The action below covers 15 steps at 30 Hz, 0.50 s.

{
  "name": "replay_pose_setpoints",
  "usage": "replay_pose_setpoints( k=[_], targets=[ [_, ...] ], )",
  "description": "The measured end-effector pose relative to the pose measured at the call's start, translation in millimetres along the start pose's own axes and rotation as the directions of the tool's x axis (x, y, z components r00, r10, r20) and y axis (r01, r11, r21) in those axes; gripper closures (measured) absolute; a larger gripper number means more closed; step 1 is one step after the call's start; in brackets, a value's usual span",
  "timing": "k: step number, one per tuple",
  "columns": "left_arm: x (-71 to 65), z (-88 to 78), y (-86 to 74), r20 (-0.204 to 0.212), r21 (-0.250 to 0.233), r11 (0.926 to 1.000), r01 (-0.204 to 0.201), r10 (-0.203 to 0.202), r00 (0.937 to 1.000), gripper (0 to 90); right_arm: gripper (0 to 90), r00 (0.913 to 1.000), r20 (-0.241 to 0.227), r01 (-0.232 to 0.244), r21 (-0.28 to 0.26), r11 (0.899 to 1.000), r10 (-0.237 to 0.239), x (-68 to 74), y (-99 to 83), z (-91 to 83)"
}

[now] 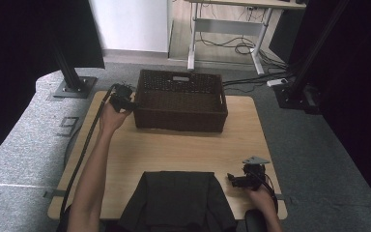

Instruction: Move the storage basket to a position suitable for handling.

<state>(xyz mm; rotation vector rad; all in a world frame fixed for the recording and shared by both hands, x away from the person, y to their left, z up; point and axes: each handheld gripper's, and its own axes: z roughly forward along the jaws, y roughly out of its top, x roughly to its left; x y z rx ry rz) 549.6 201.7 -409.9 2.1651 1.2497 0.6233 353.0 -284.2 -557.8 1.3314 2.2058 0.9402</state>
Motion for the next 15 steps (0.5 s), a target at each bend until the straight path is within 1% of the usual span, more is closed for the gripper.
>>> replay_pose_setpoints(
  k=[1, 3, 4, 5, 7, 10, 11, 13, 14, 15],
  targets=[
    [0.8, 2.5, 0.1, -0.009, -0.004, 0.9999, 0.011, -0.011, 0.9999, 56.0, 0.0, 1.0, 0.0, 0.0, 0.0, 1.0, 0.0, 0.0, 0.0, 0.0],
    [3.8, 7.6, -0.5, -0.005, -0.007, 0.9993, 0.037, -0.037, 0.9993, 57.0, 0.0, 1.0, 0.0, 0.0, 0.0, 1.0, 0.0, 0.0, 0.0, 0.0],
    [5.0, 9.6, -1.0, -0.004, -0.004, 0.9992, 0.041, -0.041, 0.9992, 57.0, 0.0, 1.0, -0.001, 0.0, 0.001, 1.0, 0.0, -0.1, 0.1, -0.1],
    [6.1, 13.0, -1.7, -0.014, 0.006, 0.999, 0.044, -0.044, 0.999, 57.0, 0.0, 1.0, 0.0, 0.0, 0.0, 1.0, 0.0, 0.0, 0.0, 0.0],
    [7.0, 18.0, -2.9, -0.018, 0.017, 0.9988, 0.047, -0.047, 0.9988, 56.9, 0.0, 1.0, 0.0, 0.0, 0.0, 1.0, 0.0, 0.0, 0.0, 0.0],
    [6.9, 23.3, -4.1, -0.037, 0.032, 0.9985, 0.045, -0.044, 0.9984, 57.7, 0.0, 1.0, 0.0, 0.0, 0.0, 1.0, 0.0, 0.0, 0.0, 0.0],
    [6.8, 24.3, -4.3, -0.035, 0.03, 0.9985, 0.046, -0.045, 0.9984, 58.1, 0.0, 1.0, 0.0, 0.0, 0.0, 1.0, 0.0, 0.0, 0.0, 0.0],
    [5.6, 25.9, -4.5, -0.031, 0.028, 0.9985, 0.047, -0.046, 0.9985, 61.3, 0.0, 1.0, 0.0, 0.0, 0.0, 1.0, 0.0, 0.0, 0.0, 0.0],
    [5.1, 26.5, -4.6, -0.022, 0.028, 0.9988, 0.04, -0.039, 0.999, 64.9, 0.0, 1.0, 0.0, 0.0, 0.0, 1.0, 0.0, 0.0, 0.0, 0.0],
    [3.8, 27.0, -4.8, -0.025, 0.027, 0.999, 0.036, -0.036, 0.9991, 68.6, 0.0, 1.0, 0.0, 0.0, 0.0, 1.0, 0.0, 0.0, 0.0, 0.0]
  ],
)
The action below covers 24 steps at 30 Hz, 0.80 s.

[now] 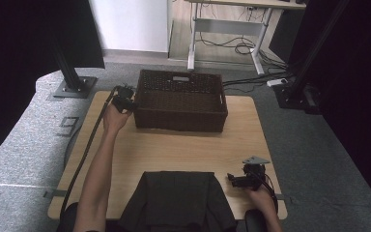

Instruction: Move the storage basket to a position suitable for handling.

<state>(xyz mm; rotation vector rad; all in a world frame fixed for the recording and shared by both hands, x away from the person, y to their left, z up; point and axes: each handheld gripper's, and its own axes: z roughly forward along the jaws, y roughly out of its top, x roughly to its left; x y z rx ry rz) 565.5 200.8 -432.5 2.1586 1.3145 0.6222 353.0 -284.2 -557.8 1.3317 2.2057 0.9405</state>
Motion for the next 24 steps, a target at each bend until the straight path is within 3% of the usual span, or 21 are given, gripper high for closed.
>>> replay_pose_setpoints(
  k=[7, 12, 24],
  targets=[
    [-1.7, -2.4, -2.4, -0.004, 0.0, 0.9999, -0.011, 0.011, 0.9999, 72.3, 0.0, 1.0, 0.0, 0.0, 0.0, 1.0, 0.0, 0.0, 0.0, 0.0],
    [1.6, -5.0, -10.3, 0.042, -0.032, 0.9989, 0.033, -0.031, 0.9986, 72.2, 0.0, 1.0, 0.0, 0.0, 0.0, 1.0, 0.0, 0.0, 0.0, 0.0],
    [-0.2, -14.1, -20.2, 0.067, -0.032, 0.9984, 0.047, -0.045, 0.9968, 72.2, 0.0, 1.0, 0.0, 0.0, 0.0, 1.0, 0.0, 0.0, 0.0, 0.0]
  ],
)
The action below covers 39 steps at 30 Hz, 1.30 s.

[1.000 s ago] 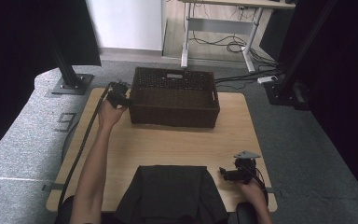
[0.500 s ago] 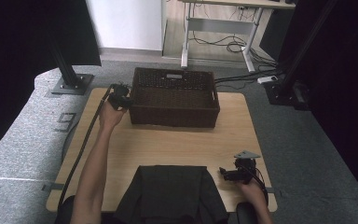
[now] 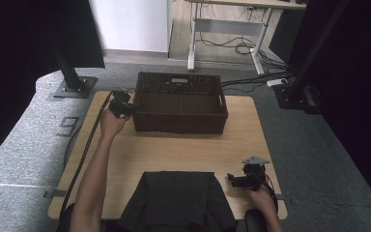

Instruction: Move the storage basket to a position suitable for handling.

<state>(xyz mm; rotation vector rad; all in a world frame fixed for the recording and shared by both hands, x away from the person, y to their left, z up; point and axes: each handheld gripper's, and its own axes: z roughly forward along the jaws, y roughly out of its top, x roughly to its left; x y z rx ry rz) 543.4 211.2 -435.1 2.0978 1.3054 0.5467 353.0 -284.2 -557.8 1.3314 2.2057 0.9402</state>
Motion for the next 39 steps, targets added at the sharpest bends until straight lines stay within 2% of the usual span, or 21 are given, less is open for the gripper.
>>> replay_pose_setpoints(
  k=[3, 8, 16, 27, 34, 39],
  targets=[
    [-1.6, -3.4, -2.9, 0.001, 0.006, 0.9999, -0.013, 0.013, 0.9999, 72.2, 0.0, 1.0, 0.0, 0.0, 0.0, 1.0, 0.0, 0.0, 0.0, 0.0],
    [-1.5, -8.7, -10.4, 0.026, -0.009, 1.0, 0.002, -0.001, 0.9997, 72.1, 0.0, 1.0, 0.0, 0.0, 0.0, 1.0, 0.0, 0.0, 0.0, 0.0],
    [-9.2, -19.3, -20.1, 0.02, 0.003, 0.9998, -0.02, 0.02, 0.9996, 72.0, 0.0, 1.0, 0.0, 0.0, 0.0, 1.0, 0.0, 0.0, 0.0, 0.0],
    [-15.5, -30.2, -30.2, 0.033, 0.011, 0.9999, -0.01, 0.009, 0.9994, 71.9, 0.0, 1.0, 0.0, 0.0, 0.0, 1.0, 0.0, 0.1, 0.0, 0.0],
    [-18.1, -37.7, -40.3, 0.061, -0.006, 0.9999, 0.011, -0.011, 0.9981, 71.6, 0.0, 1.0, 0.0, -0.001, 0.001, 1.0, 0.001, 0.1, -0.1, 0.0],
    [-21.8, -44.6, -48.7, 0.075, -0.015, 0.9999, 0.001, 0.0, 0.9972, 70.9, 0.0, 1.0, 0.0, -0.002, 0.0, 1.0, 0.002, 0.2, 0.0, 0.0]
  ],
)
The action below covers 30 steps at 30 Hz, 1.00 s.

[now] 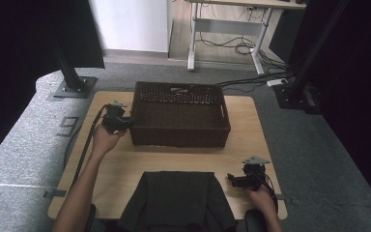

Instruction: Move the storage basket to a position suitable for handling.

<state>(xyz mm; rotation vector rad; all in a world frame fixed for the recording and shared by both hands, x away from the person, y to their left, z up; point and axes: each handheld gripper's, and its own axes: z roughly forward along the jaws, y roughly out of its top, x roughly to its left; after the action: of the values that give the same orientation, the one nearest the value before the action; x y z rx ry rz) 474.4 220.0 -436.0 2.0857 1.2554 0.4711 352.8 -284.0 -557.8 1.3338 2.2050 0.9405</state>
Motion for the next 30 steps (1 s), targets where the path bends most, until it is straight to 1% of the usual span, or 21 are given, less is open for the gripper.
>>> replay_pose_setpoints(
  k=[7, 13, 19, 22, 25, 30],
  targets=[
    [-8.1, -11.5, -12.9, 0.011, -0.002, 0.9999, -0.01, 0.01, 0.9999, 71.0, 0.0, 1.0, 0.0, 0.001, 0.001, 1.0, -0.001, -0.1, 0.0, -0.1],
    [-17.6, -23.9, -27.1, 0.009, -0.008, 0.9997, -0.024, 0.024, 0.9997, 70.9, 0.0, 1.0, 0.0, 0.002, 0.002, 1.0, -0.002, -0.1, 0.1, -0.1],
    [-28.3, -37.6, -41.9, -0.003, -0.009, 0.9986, -0.052, 0.052, 0.9987, 70.9, 0.0, 1.0, -0.001, 0.0, 0.002, 1.0, 0.0, 0.0, 0.1, -0.1],
    [-30.2, -43.4, -48.9, 0.007, -0.015, 0.9985, -0.052, 0.052, 0.9986, 70.9, 0.0, 1.0, -0.001, 0.0, 0.002, 1.0, 0.0, 0.0, 0.0, -0.2],
    [-32.2, -48.6, -56.0, 0.017, -0.026, 0.9987, -0.044, 0.044, 0.9989, 71.0, 0.0, 1.0, -0.001, 0.001, 0.002, 1.0, -0.001, -0.1, 0.0, -0.2],
    [-36.9, -54.9, -65.1, 0.02, -0.043, 0.9985, -0.036, 0.036, 0.9991, 71.0, 0.0, 1.0, -0.001, 0.0, 0.002, 1.0, 0.0, 0.0, 0.0, -0.2]
  ],
)
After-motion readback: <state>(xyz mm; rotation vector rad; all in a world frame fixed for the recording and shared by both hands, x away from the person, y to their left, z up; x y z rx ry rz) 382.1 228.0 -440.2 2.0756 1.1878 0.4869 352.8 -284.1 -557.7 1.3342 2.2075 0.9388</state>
